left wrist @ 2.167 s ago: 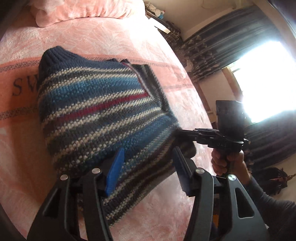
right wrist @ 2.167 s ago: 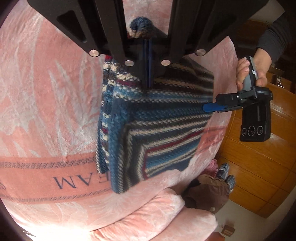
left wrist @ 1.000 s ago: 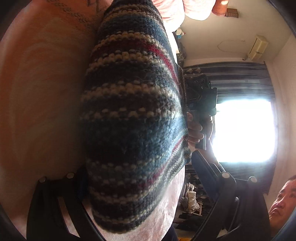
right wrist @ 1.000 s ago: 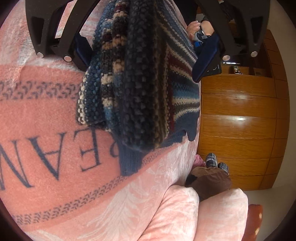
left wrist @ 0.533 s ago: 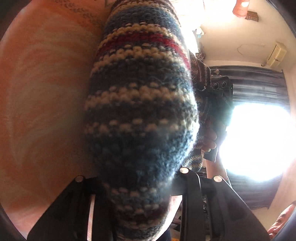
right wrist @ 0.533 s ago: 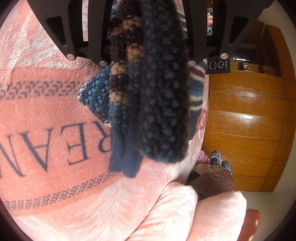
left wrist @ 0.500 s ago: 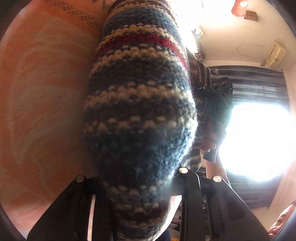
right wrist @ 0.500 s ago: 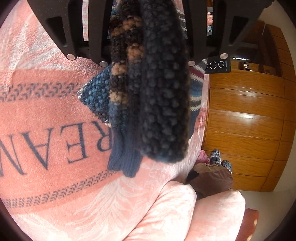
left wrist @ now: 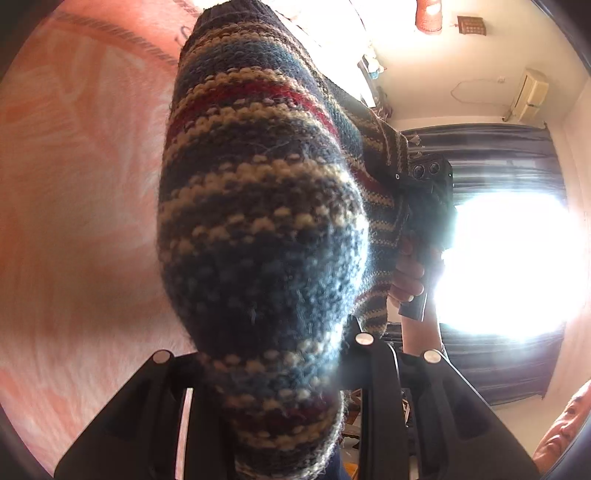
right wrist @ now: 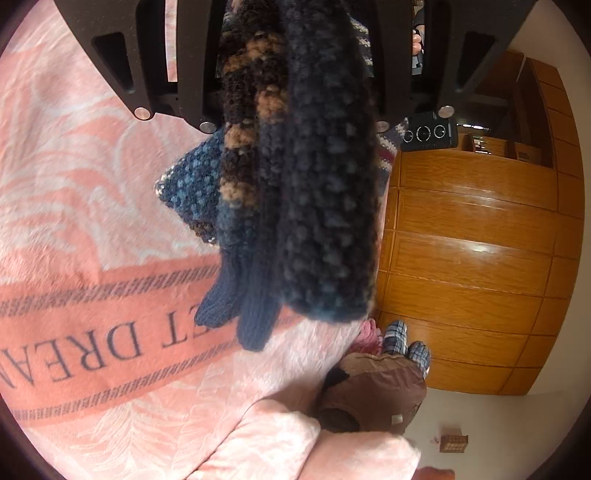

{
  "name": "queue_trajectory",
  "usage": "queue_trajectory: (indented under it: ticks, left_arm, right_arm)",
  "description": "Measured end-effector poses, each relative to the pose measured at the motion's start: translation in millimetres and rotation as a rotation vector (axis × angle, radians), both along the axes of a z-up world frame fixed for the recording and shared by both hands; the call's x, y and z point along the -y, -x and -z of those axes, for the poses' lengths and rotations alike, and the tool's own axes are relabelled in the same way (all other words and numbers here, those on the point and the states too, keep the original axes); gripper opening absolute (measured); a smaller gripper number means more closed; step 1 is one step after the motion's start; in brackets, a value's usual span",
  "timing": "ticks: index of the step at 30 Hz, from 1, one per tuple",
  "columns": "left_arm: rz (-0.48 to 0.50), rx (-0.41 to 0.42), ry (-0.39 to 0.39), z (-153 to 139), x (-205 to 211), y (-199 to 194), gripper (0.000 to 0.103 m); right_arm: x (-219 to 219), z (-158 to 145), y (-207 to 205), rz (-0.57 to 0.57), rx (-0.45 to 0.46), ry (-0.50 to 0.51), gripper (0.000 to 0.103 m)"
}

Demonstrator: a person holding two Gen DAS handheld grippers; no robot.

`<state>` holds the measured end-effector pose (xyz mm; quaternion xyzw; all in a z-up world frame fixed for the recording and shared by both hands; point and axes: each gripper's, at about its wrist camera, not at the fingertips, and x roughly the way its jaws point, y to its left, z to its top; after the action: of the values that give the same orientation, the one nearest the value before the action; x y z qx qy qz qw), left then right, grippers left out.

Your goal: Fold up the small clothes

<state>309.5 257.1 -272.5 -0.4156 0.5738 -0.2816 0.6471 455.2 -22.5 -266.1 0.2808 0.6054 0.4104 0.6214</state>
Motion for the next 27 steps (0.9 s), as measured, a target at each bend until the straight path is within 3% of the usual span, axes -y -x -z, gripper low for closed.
queue_trajectory:
  ticks: [5, 8, 10, 11, 12, 13, 15, 16, 17, 19, 20, 22, 24, 25, 26, 27]
  left_arm:
    - [-0.037, -0.052, -0.003, 16, -40, 84, 0.024]
    - [-0.056, -0.095, -0.005, 41, -46, 110, 0.024]
    - [-0.045, -0.103, -0.045, 55, -41, 112, 0.029]
    - [-0.052, -0.114, -0.065, 62, -38, 110, 0.032]
    - [-0.065, -0.132, -0.082, 66, -38, 110, 0.042]
    - [-0.082, -0.142, -0.113, 67, -42, 110, 0.055]
    - [-0.112, -0.123, -0.186, 53, -50, 112, 0.066]
    - [-0.147, -0.112, -0.263, 41, -57, 117, 0.075]
    - [-0.198, -0.077, -0.322, 26, -66, 125, 0.076]
    - [-0.284, 0.057, -0.367, -11, -77, 143, 0.077]
    - [-0.285, 0.127, -0.322, -25, -76, 150, 0.077]
    - [-0.237, 0.213, -0.163, -36, -62, 153, 0.075]
    - [-0.158, 0.235, -0.072, -30, -33, 141, 0.070]
    - [-0.129, 0.218, -0.073, -22, -21, 137, 0.066]
    - [-0.117, 0.196, -0.080, -15, -8, 145, 0.065]
    - [-0.117, 0.168, -0.075, -4, -2, 142, 0.065]
  right_arm:
    - [-48, 24, 74, -0.070, -0.065, -0.005, 0.041]
    - [-72, 50, 105, -0.092, -0.096, 0.027, 0.041]
    - [-79, 72, 111, -0.077, -0.117, 0.057, 0.046]
    - [-81, 78, 113, -0.072, -0.120, 0.082, 0.056]
    - [-80, 81, 113, -0.060, -0.118, 0.112, 0.068]
    - [-74, 79, 114, -0.045, -0.117, 0.116, 0.068]
    - [-51, 60, 119, 0.013, -0.084, 0.126, 0.073]
    - [-43, 45, 124, 0.040, -0.039, 0.125, 0.076]
    - [-30, 31, 134, 0.059, 0.015, 0.131, 0.077]
    - [-14, 10, 158, 0.054, 0.102, 0.158, 0.069]
    - [-13, 4, 170, 0.038, 0.126, 0.167, 0.059]
    - [-14, 2, 189, 0.025, 0.171, 0.189, 0.057]
    - [-28, 7, 196, 0.023, 0.193, 0.200, 0.051]
    - [-38, 14, 196, 0.007, 0.172, 0.204, 0.040]
    - [-48, 19, 195, -0.008, 0.169, 0.250, 0.010]
    - [-46, 18, 197, -0.007, 0.190, 0.278, 0.011]
